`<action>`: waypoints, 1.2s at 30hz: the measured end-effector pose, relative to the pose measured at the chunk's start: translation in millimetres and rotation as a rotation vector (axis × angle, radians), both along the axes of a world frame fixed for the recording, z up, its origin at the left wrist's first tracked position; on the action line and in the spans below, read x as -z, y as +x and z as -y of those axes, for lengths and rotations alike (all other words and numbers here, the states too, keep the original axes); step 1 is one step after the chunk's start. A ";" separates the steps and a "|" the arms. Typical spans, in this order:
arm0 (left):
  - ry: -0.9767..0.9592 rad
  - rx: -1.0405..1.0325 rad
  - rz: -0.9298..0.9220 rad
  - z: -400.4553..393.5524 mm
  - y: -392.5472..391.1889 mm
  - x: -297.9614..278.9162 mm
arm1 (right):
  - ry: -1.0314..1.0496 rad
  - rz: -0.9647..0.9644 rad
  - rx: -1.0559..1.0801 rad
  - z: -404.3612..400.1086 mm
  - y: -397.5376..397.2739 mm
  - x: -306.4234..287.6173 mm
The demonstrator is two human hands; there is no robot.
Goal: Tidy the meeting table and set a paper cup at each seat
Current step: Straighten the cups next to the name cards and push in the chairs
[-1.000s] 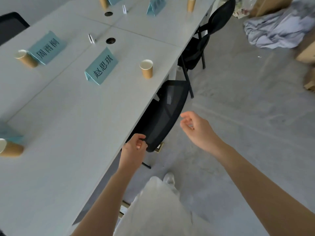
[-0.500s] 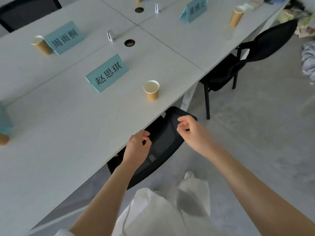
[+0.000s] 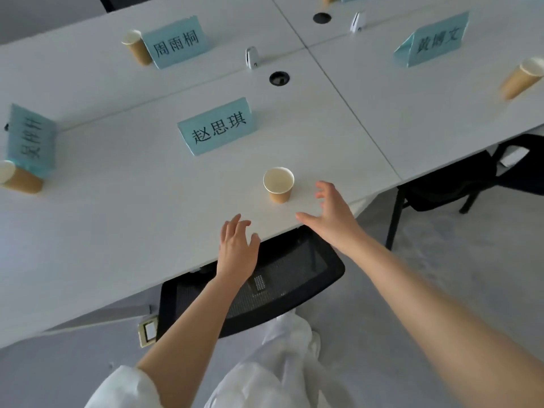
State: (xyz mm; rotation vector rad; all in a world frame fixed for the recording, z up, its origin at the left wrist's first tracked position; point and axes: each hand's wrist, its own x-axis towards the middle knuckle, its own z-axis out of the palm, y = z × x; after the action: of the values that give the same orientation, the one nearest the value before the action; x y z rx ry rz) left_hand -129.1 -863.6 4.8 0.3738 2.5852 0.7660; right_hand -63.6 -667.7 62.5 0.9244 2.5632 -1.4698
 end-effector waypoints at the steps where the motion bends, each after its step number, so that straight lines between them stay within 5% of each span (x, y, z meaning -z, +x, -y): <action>1: -0.029 -0.005 0.003 -1.9 -9.8 6.3 | 0.016 -0.008 -0.033 -0.8 -15.3 6.1; 13: -0.277 0.007 0.010 -23.5 -96.0 71.8 | 0.152 0.140 -0.255 -9.8 -107.9 56.4; 27: -0.370 0.001 0.015 -38.8 -100.4 85.6 | 0.148 -0.058 -0.084 -57.8 -166.6 52.5; 36: -0.332 -0.454 0.295 -131.6 -127.1 73.7 | 0.106 -0.049 -0.057 -113.5 -228.1 50.7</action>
State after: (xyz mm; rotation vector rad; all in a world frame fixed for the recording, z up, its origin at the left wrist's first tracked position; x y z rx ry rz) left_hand -256.2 -731.9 -68.9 -0.4098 2.4702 0.4683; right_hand -291.7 -554.2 11.7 0.8294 2.7021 -1.3711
